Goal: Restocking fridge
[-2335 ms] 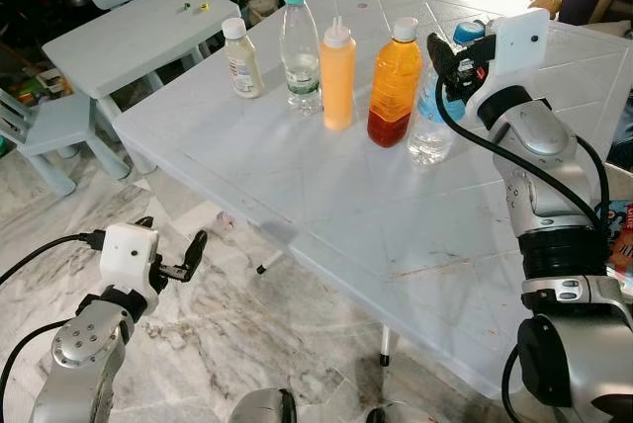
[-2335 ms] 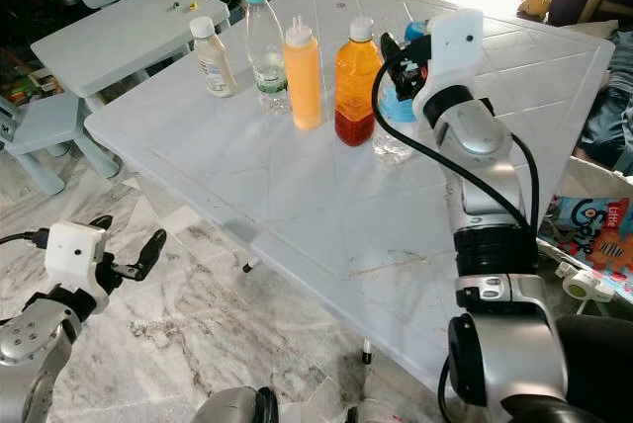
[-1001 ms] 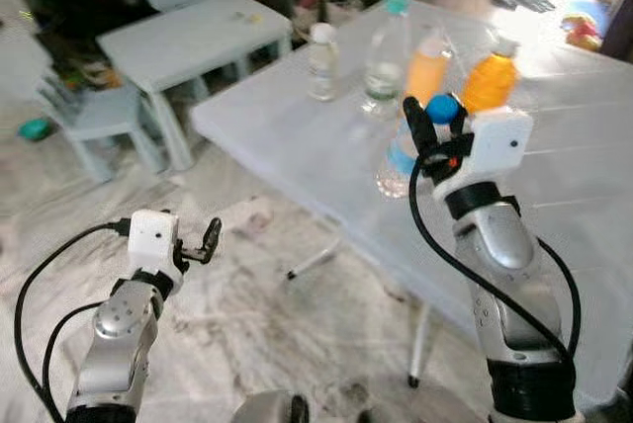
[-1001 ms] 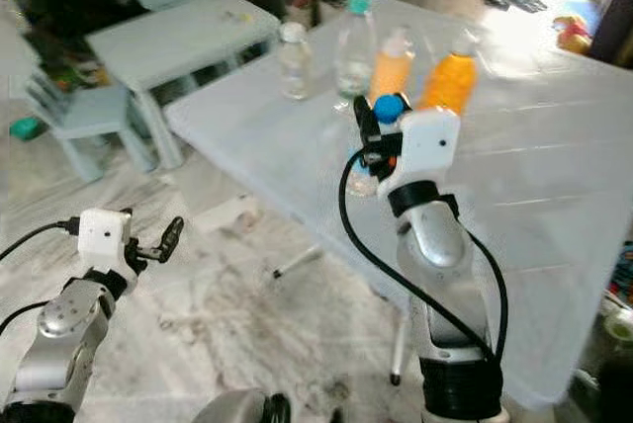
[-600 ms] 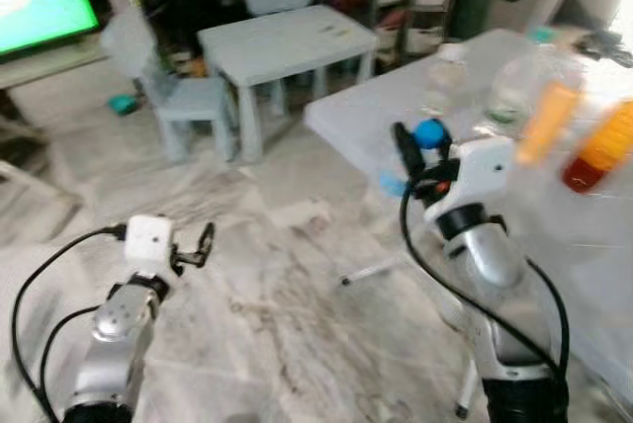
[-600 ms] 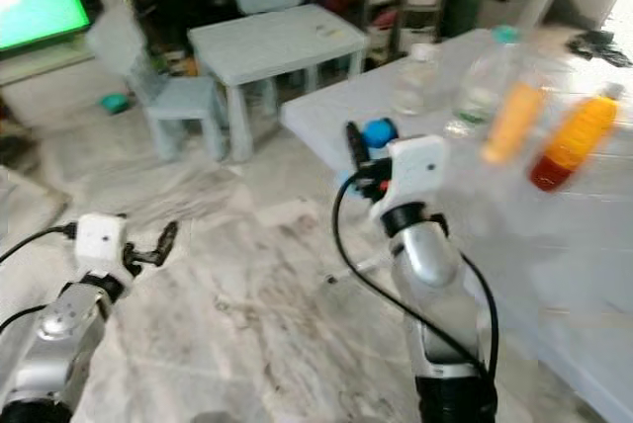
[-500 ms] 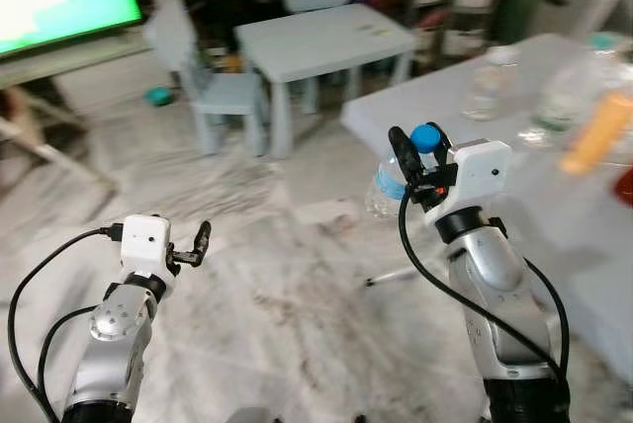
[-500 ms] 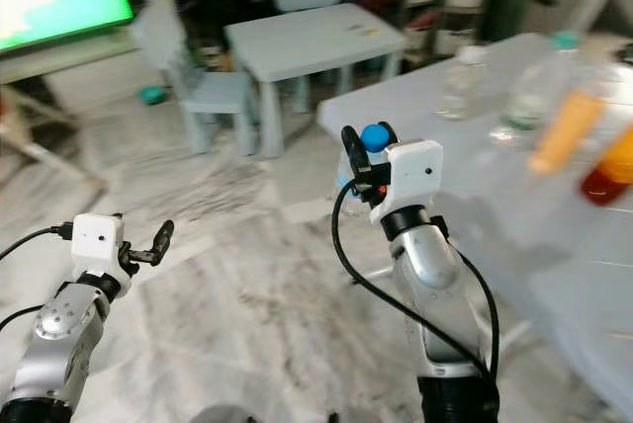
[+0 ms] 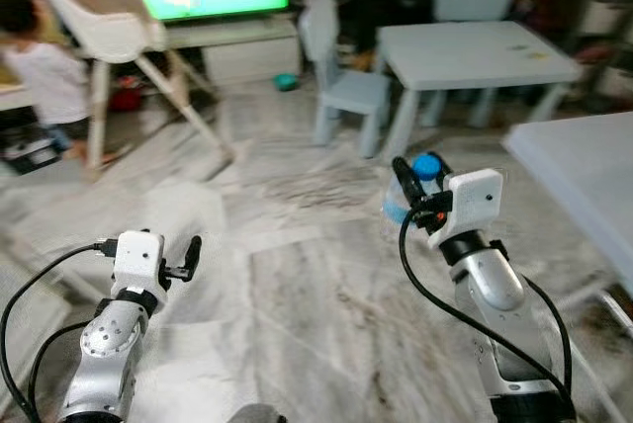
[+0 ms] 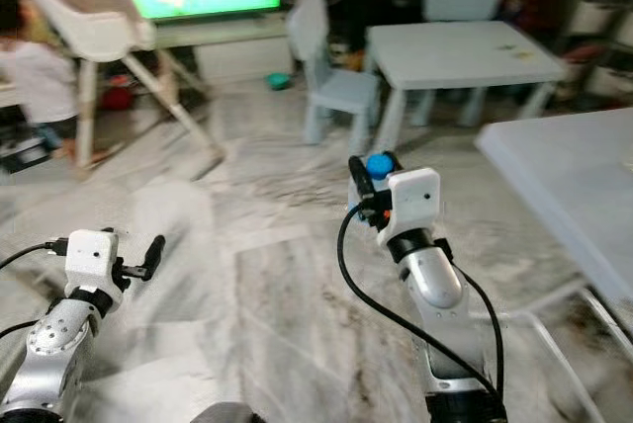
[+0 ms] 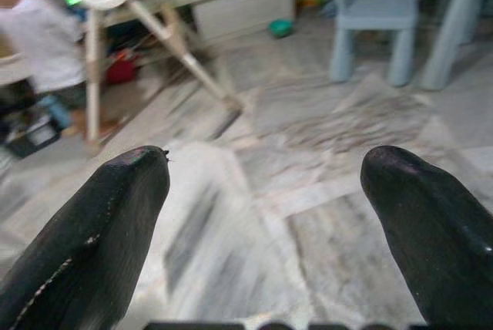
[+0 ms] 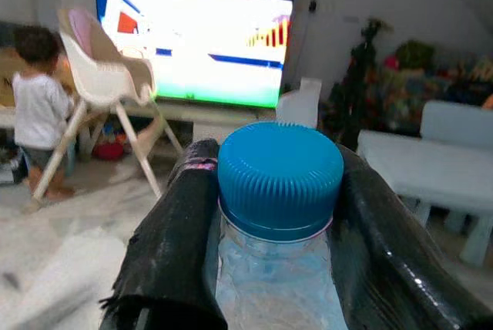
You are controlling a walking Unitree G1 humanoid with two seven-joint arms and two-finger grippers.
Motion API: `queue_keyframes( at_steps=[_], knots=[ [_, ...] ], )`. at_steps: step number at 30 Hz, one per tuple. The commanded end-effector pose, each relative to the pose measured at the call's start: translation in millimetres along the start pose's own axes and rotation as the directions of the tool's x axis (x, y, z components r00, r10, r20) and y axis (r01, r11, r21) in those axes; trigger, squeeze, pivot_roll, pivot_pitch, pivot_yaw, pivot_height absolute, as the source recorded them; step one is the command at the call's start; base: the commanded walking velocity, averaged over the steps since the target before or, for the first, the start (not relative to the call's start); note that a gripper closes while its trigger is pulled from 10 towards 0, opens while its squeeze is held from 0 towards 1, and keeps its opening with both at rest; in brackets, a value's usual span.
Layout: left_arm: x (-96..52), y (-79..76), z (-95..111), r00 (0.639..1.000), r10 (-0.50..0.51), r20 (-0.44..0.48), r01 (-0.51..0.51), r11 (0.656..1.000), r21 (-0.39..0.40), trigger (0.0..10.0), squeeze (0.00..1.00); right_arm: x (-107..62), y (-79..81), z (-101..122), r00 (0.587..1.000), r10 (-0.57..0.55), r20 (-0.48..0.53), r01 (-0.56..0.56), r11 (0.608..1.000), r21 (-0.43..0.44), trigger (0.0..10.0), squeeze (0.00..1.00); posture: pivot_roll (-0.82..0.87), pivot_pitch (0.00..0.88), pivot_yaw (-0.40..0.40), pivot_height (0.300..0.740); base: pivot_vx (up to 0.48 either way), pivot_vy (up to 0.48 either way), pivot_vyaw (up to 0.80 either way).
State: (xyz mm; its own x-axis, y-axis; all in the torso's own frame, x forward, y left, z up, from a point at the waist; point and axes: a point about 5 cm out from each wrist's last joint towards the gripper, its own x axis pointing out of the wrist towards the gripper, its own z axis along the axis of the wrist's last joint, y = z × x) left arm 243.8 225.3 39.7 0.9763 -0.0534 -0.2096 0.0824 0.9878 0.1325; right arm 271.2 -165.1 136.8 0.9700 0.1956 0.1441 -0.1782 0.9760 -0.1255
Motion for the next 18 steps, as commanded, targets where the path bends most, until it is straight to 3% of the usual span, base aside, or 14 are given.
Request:
queue_keyframes(
  at_steps=[1,4,10,18],
  knots=[
    [-1.0,0.9,-0.9,1.0,0.006,0.005,-0.006,1.0,0.006,10.0,0.0,-1.4,-5.7,2.6,0.999,-0.026,0.023,0.026,1.0,-0.01,10.0,0.0,0.0,0.0,0.02,0.74,0.0,0.0,0.77],
    [0.6,-3.8,0.1,1.0,-0.022,0.017,0.022,0.999,0.026,10.0,0.0,-3.4,-2.6,0.8,1.0,-0.012,0.021,0.012,1.0,-0.014,10.0,0.0,0.0,0.0,0.022,0.74,0.0,0.0,0.77],
    [4.8,-5.2,3.4,0.999,-0.021,0.029,0.02,1.0,0.019,10.0,0.0,-4.4,1.7,-0.8,1.0,-0.006,0.023,0.006,1.0,-0.012,10.0,0.0,-0.01,0.0,0.028,0.74,0.0,-0.266,0.77],
    [4.5,-3.4,1.5,0.999,-0.022,0.025,0.021,1.0,0.02,10.0,0.0,-6.3,3.8,-4.2,1.0,-0.003,0.018,0.003,1.0,-0.009,10.0,0.0,-0.01,0.0,0.031,0.74,0.0,0.0,0.77]
  ],
)
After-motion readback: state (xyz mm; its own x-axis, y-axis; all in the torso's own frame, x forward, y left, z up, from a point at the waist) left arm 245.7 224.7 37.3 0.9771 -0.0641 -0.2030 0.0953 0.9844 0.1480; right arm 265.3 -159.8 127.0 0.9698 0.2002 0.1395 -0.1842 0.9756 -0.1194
